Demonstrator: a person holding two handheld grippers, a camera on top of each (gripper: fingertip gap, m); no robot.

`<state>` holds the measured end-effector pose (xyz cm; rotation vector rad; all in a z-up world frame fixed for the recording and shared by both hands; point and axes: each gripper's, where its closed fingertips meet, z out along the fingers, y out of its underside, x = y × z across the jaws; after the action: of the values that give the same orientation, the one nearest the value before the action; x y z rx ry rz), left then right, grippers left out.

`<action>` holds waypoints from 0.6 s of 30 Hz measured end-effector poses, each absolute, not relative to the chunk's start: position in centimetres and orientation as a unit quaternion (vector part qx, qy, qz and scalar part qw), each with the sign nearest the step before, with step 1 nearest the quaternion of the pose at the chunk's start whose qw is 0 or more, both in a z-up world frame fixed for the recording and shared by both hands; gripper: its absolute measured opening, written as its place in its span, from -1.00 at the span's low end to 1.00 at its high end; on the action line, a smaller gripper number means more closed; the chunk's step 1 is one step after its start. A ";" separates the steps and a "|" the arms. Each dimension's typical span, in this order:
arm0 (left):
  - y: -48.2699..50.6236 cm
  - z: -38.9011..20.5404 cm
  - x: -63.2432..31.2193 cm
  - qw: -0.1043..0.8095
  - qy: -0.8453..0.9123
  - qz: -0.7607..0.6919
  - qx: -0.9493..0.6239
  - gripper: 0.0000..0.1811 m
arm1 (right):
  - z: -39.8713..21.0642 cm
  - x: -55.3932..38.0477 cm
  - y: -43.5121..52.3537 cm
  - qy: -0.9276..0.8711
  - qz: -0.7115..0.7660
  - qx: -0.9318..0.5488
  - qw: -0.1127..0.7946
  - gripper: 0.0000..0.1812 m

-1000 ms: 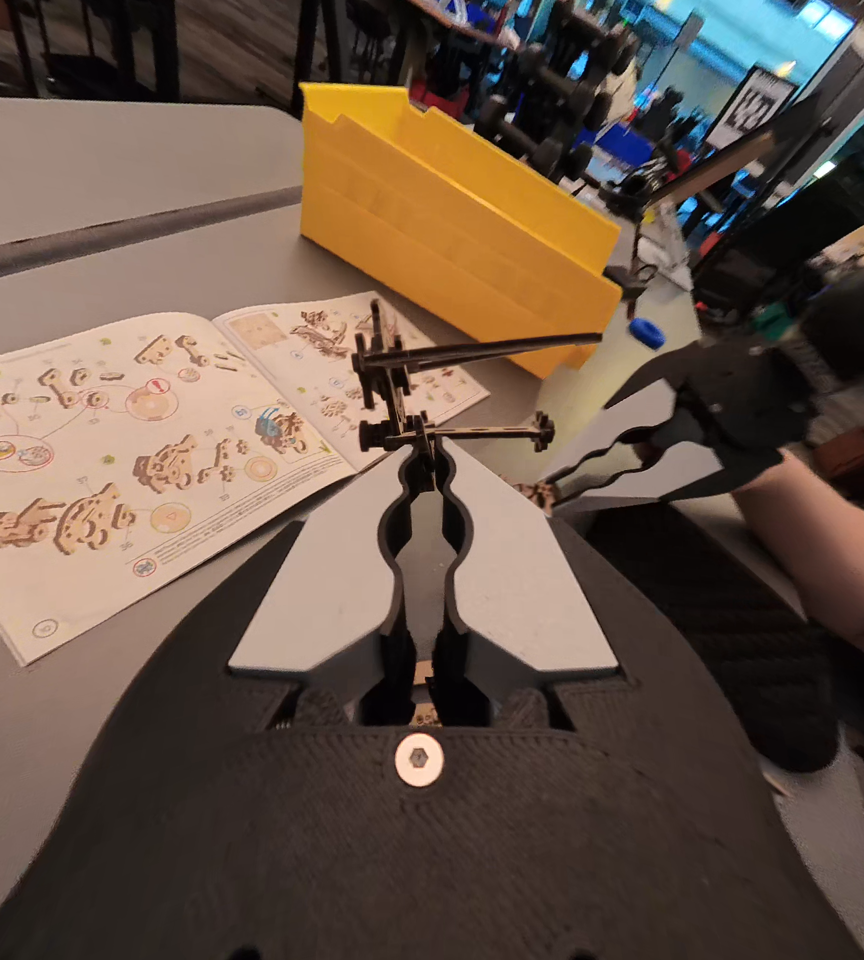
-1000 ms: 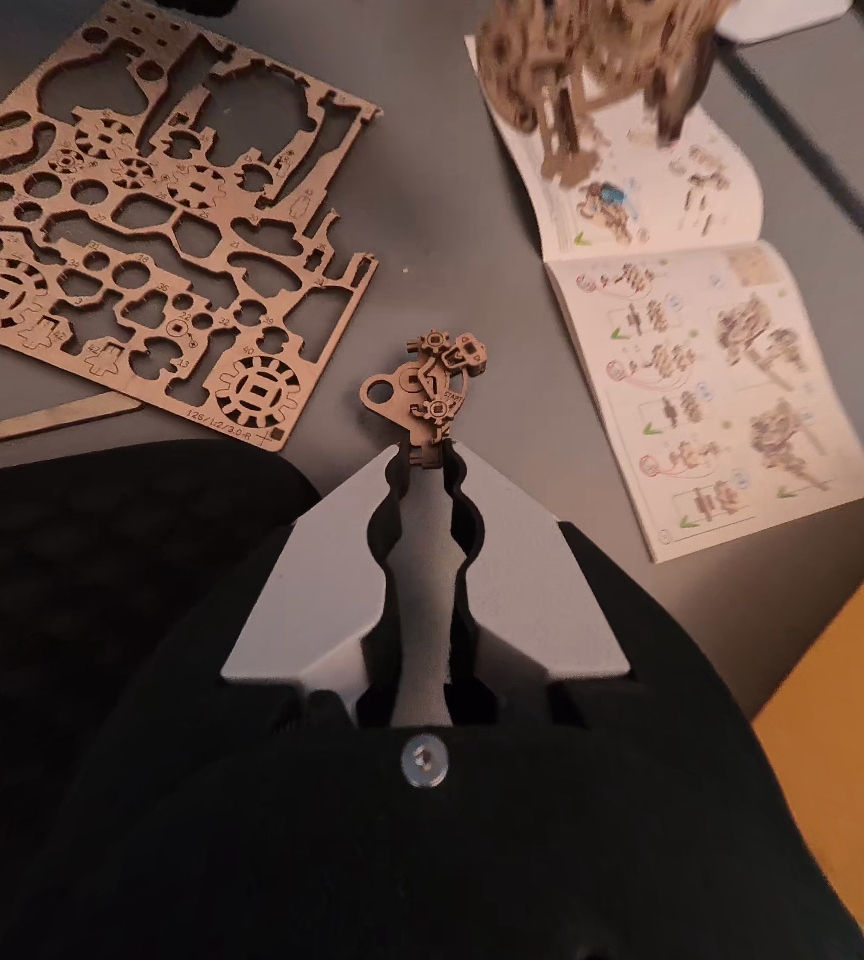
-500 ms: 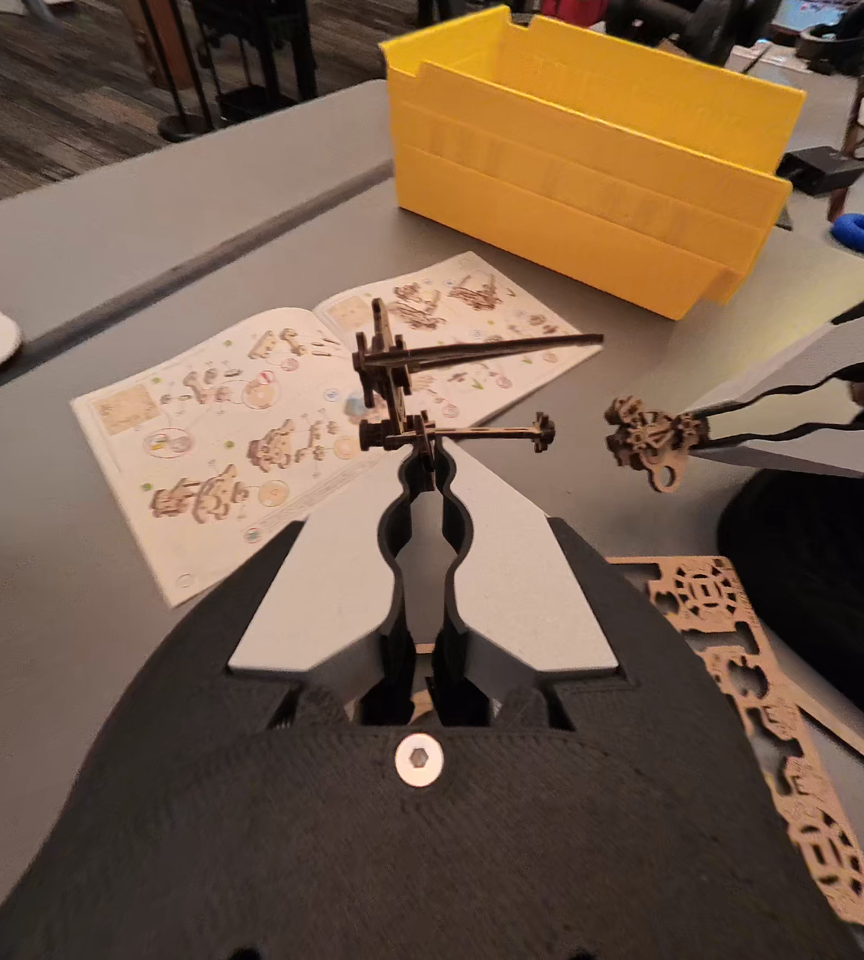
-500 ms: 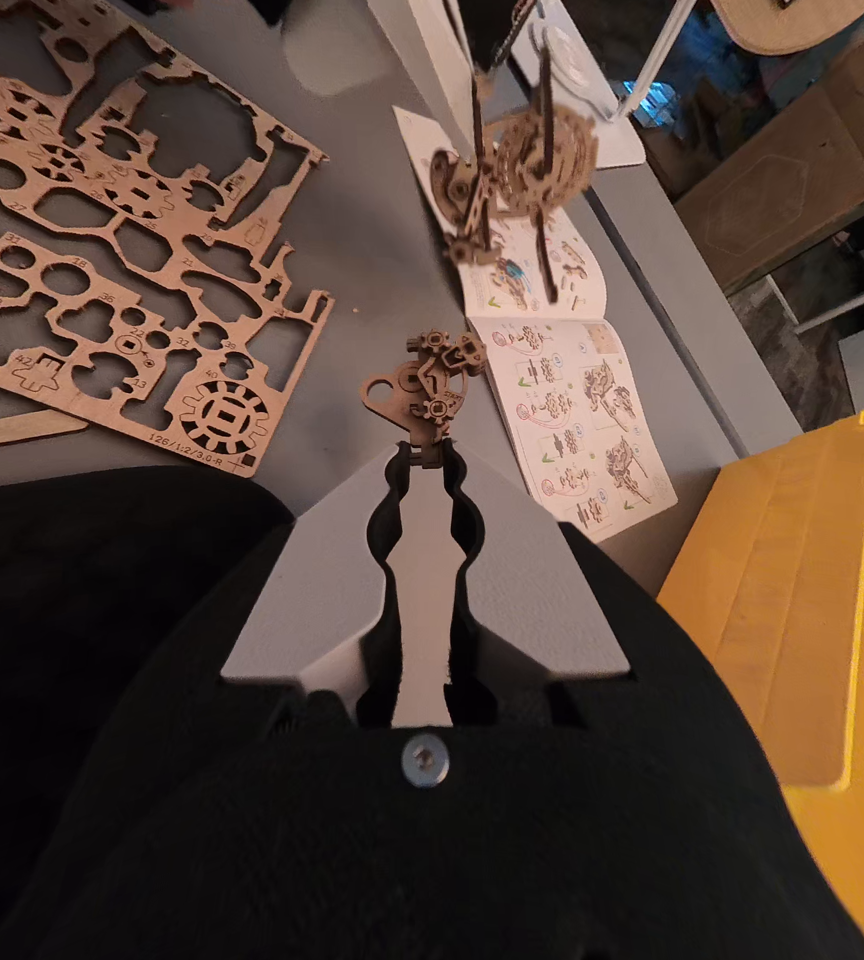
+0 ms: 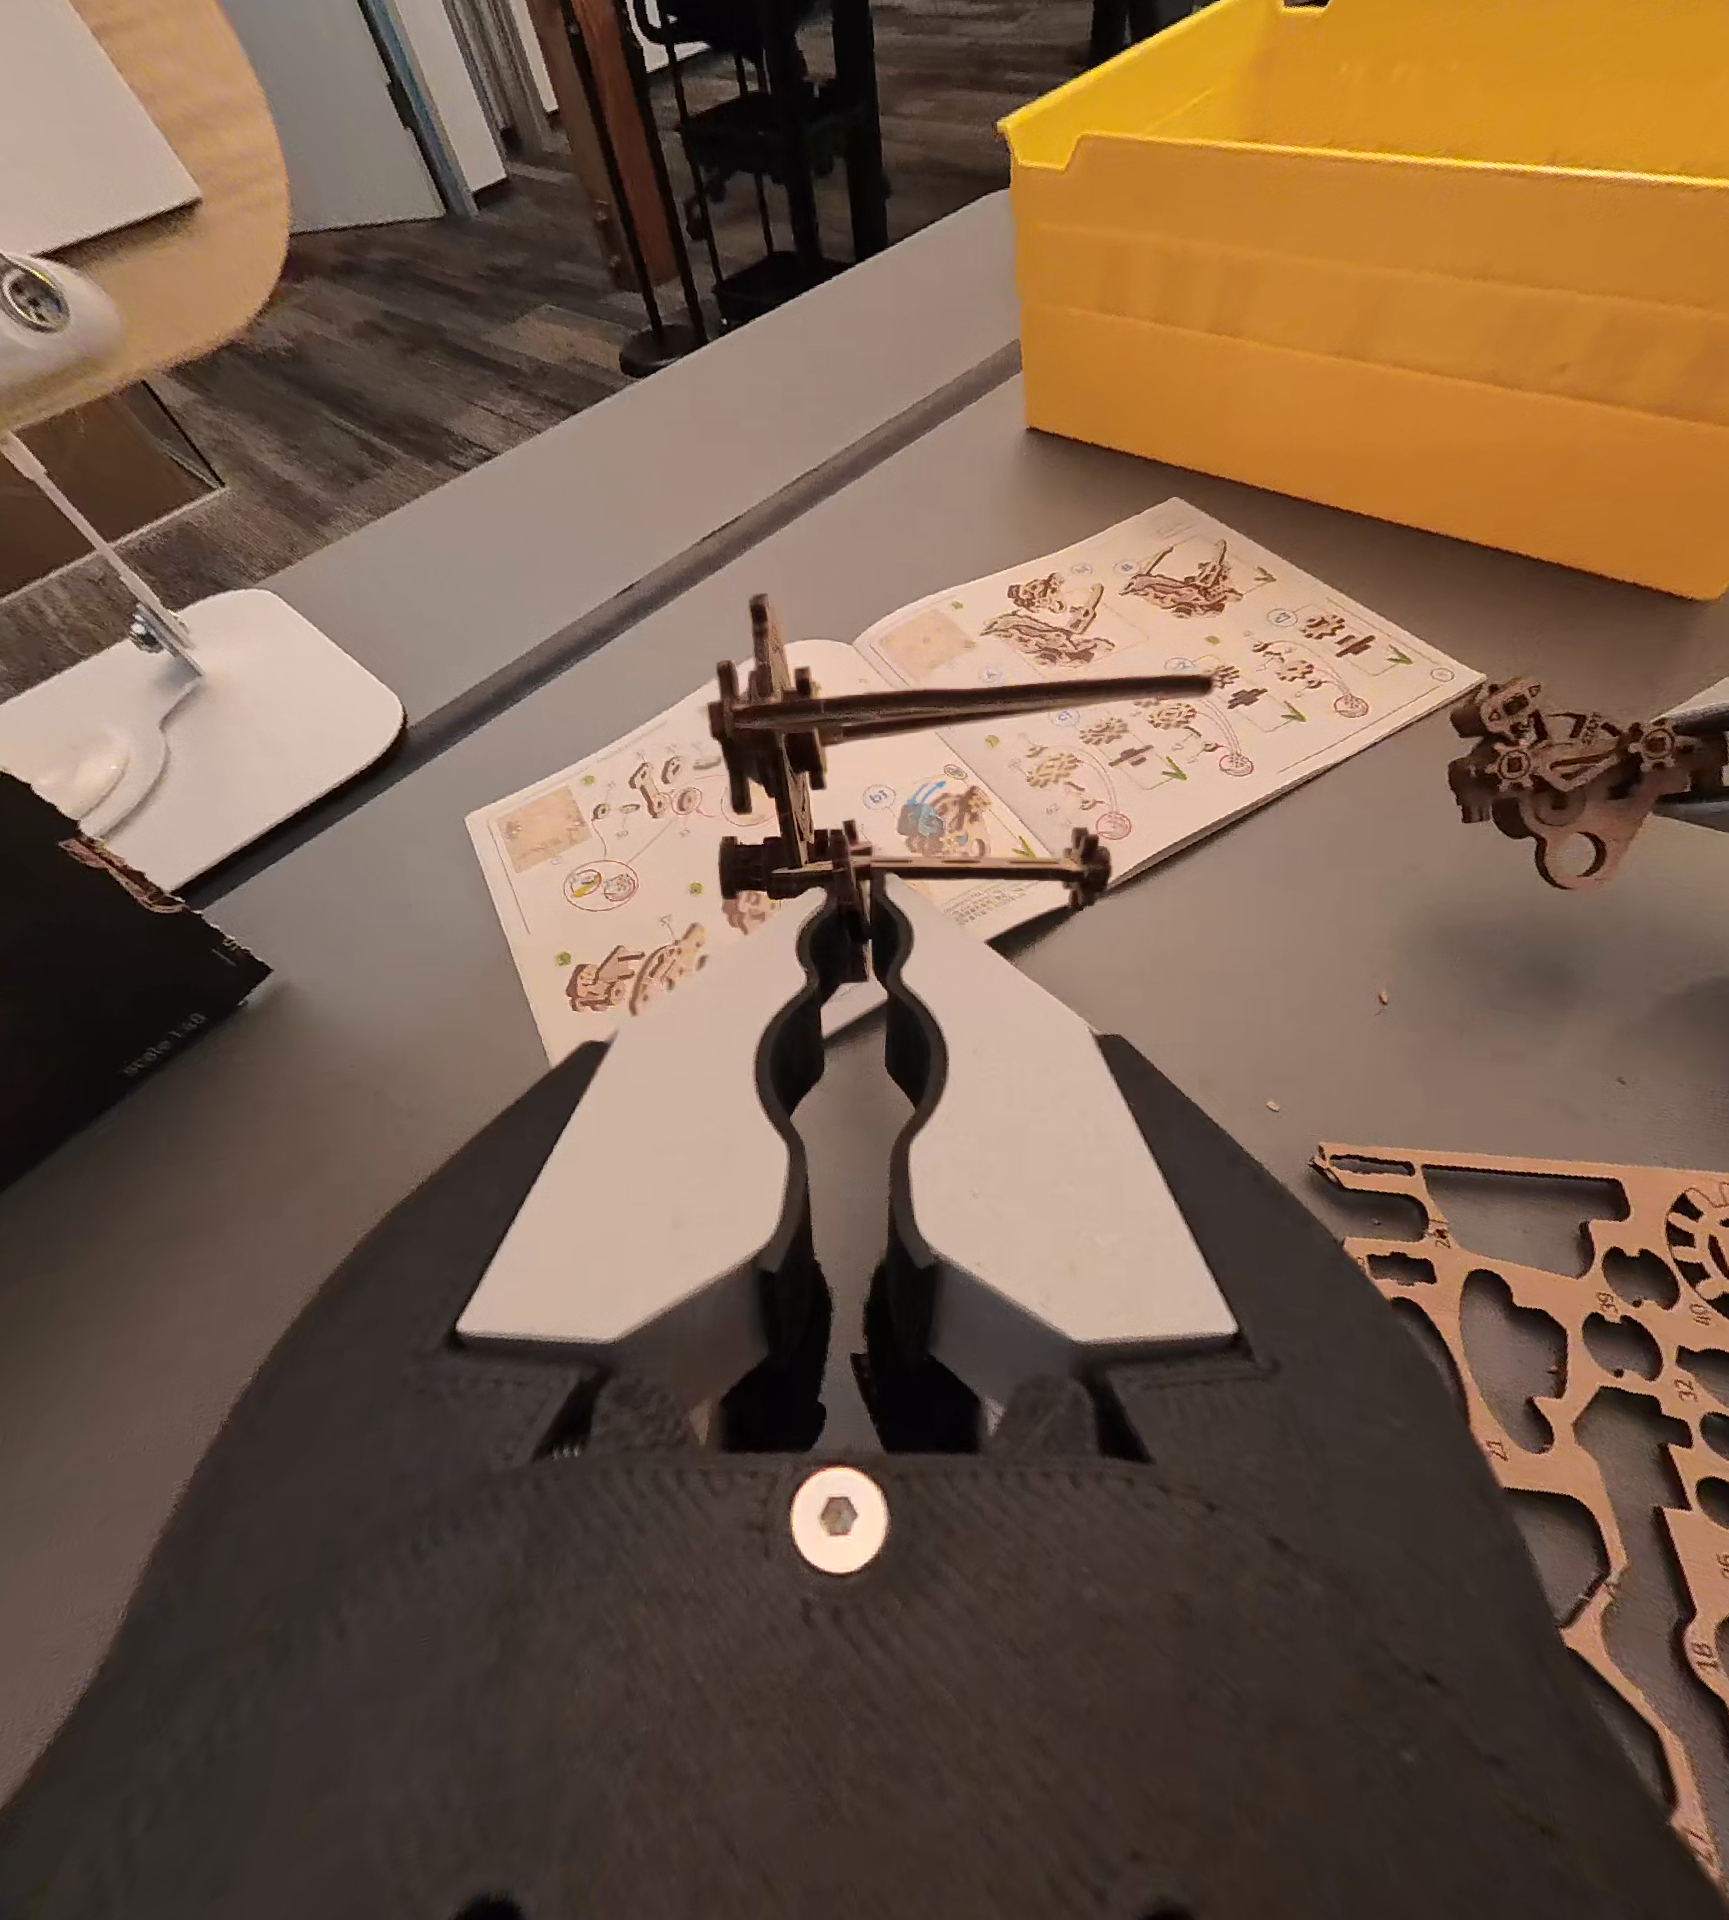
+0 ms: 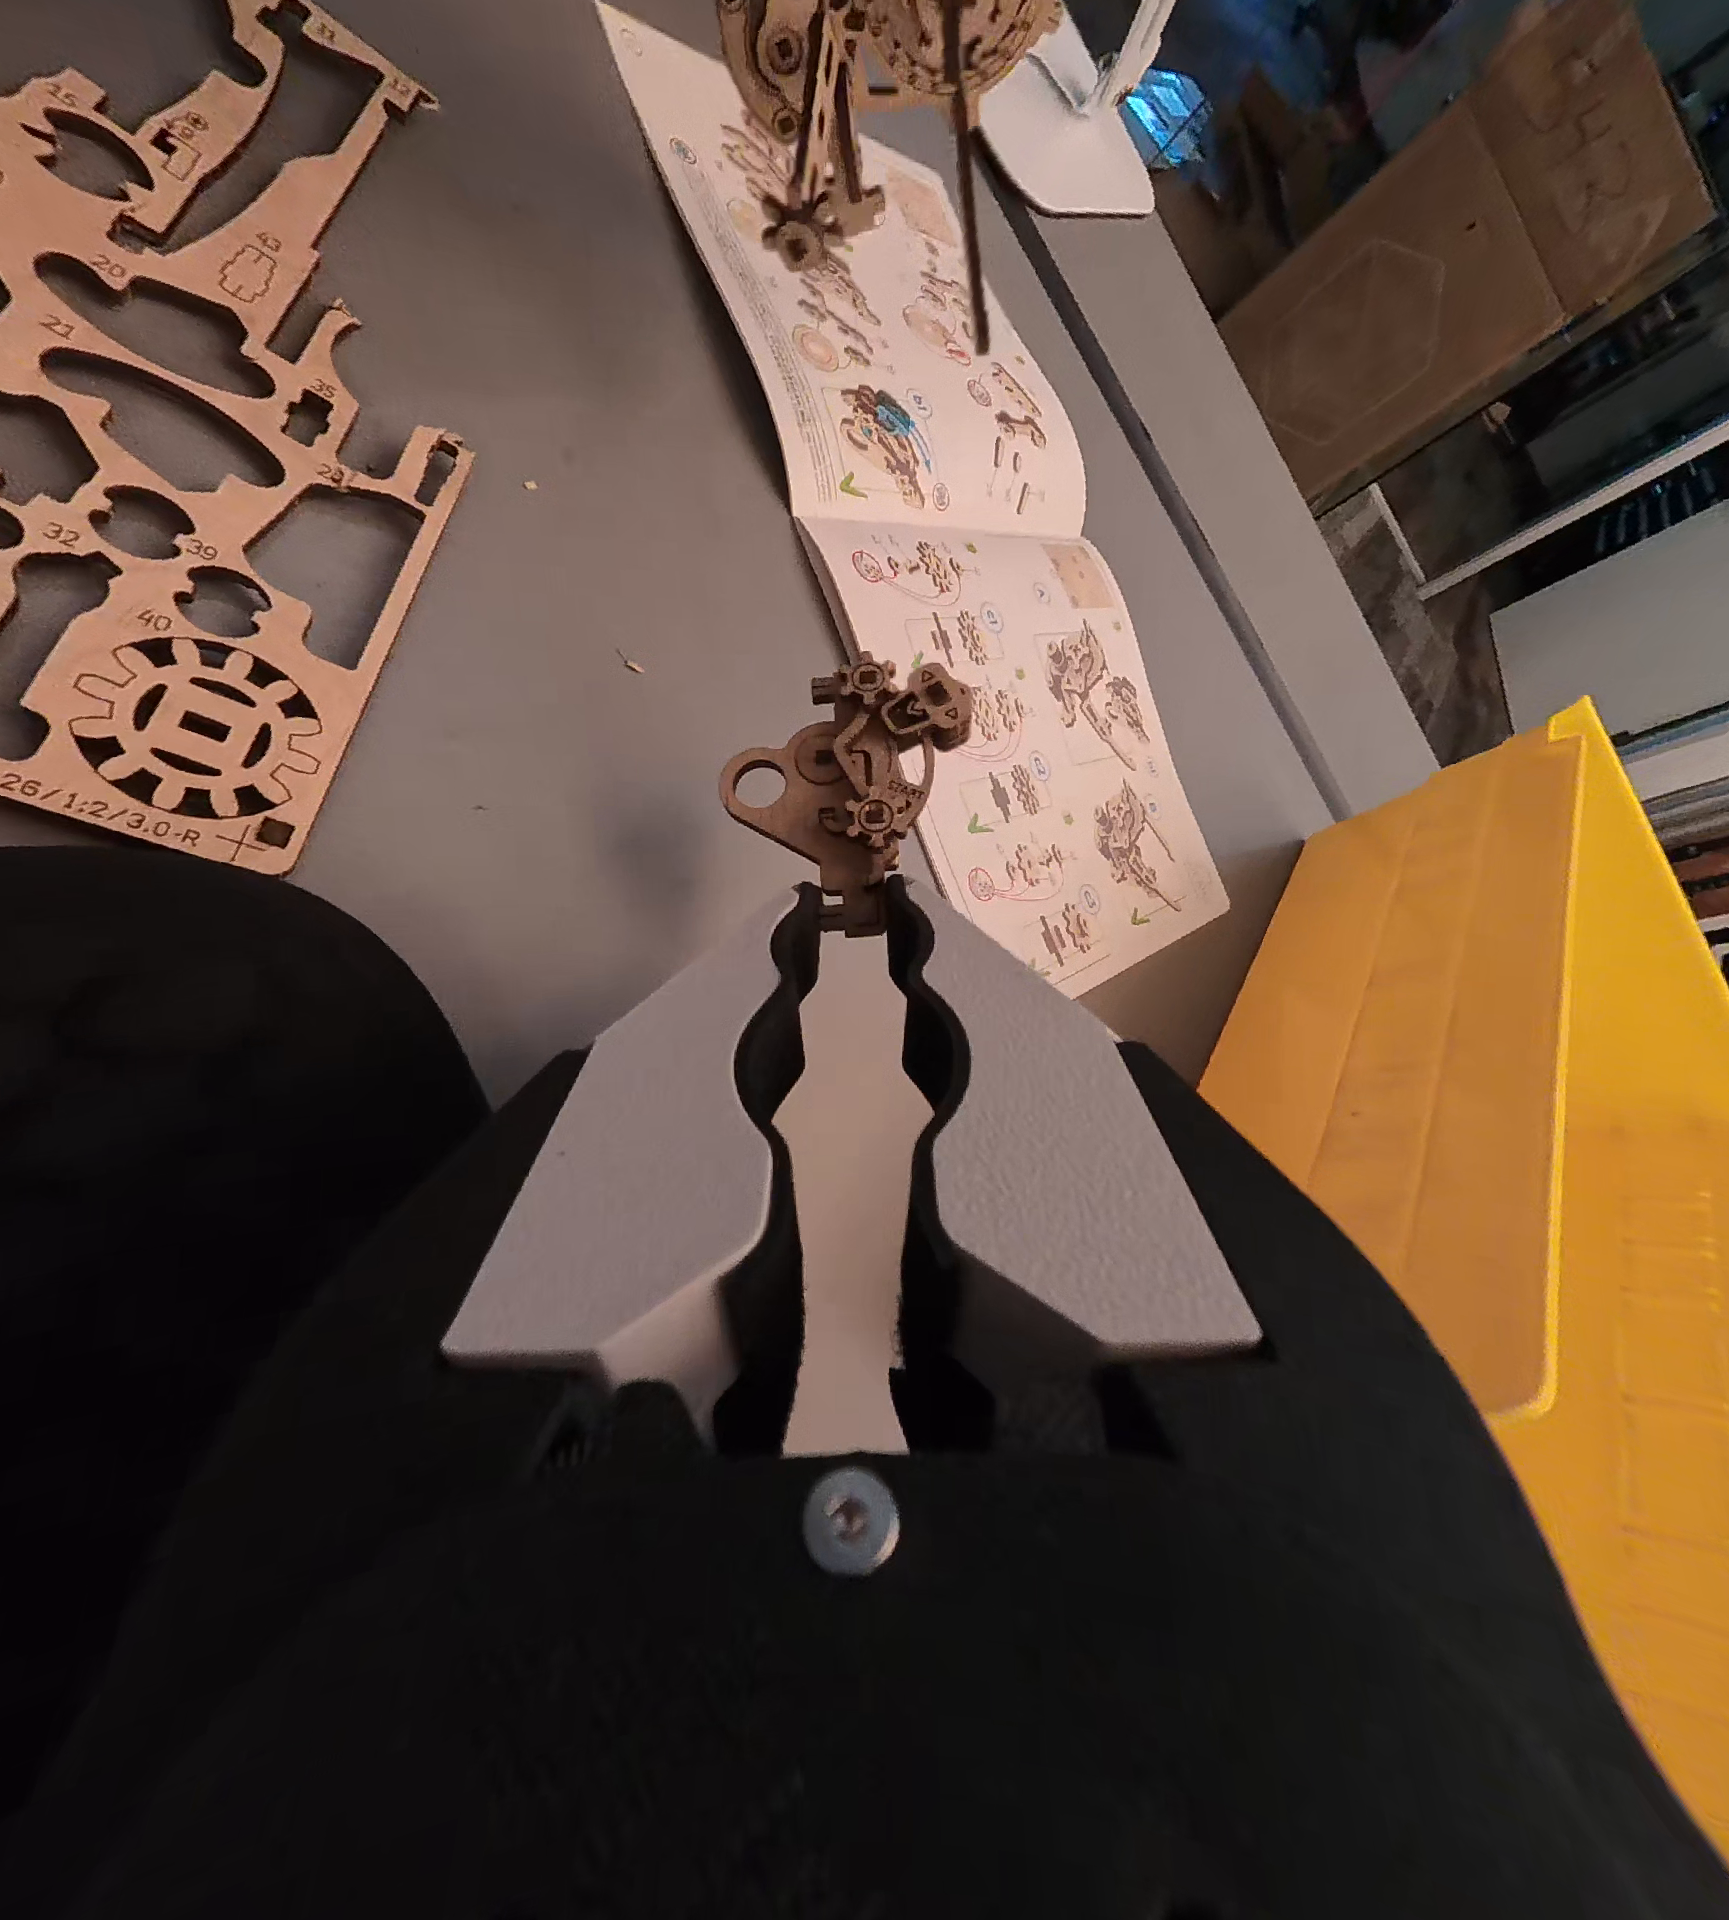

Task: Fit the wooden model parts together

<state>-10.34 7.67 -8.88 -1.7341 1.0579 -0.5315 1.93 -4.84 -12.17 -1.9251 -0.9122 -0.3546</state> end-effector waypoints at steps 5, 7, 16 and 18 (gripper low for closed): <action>7.7 -9.0 -10.3 0.495 0.435 -0.222 -0.719 -0.98 | -11.9 2.0 -4.8 -0.365 -0.138 -0.786 0.480 -0.87; 7.7 -9.1 -10.3 0.494 0.435 -0.221 -0.720 -0.98 | -11.7 2.1 -4.7 -0.364 -0.139 -0.783 0.485 -0.87; 8.0 -9.5 -10.5 0.491 0.433 -0.216 -0.725 -0.98 | -11.2 2.1 -4.7 -0.356 -0.126 -0.773 0.510 -0.87; 8.1 -9.5 -10.6 0.491 0.431 -0.215 -0.726 -0.98 | -11.4 2.4 -4.5 -0.349 -0.127 -0.775 0.512 -0.87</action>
<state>-10.64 8.15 -9.52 -1.7622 1.0466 -0.5224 2.44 -4.48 -11.45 -1.8642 -0.8403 -0.3050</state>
